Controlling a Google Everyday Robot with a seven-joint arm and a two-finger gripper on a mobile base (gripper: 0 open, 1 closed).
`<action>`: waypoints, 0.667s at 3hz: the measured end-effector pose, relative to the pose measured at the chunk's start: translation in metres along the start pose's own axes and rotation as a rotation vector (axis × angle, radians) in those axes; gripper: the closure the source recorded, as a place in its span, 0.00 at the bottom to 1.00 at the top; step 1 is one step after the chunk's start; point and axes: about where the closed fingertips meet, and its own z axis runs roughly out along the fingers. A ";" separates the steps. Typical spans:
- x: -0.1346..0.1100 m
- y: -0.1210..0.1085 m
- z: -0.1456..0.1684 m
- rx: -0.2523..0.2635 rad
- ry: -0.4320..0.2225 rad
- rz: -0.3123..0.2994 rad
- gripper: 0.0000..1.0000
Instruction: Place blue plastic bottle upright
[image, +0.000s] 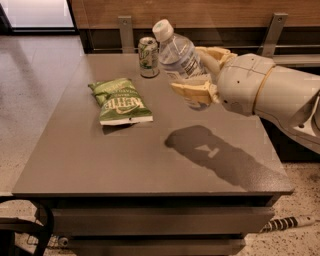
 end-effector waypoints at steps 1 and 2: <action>0.003 0.006 0.006 -0.002 -0.047 0.069 1.00; 0.011 0.018 0.013 0.024 -0.105 0.171 1.00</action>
Offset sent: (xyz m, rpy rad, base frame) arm -0.0001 0.0317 -0.0371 0.3804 0.0940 -0.0085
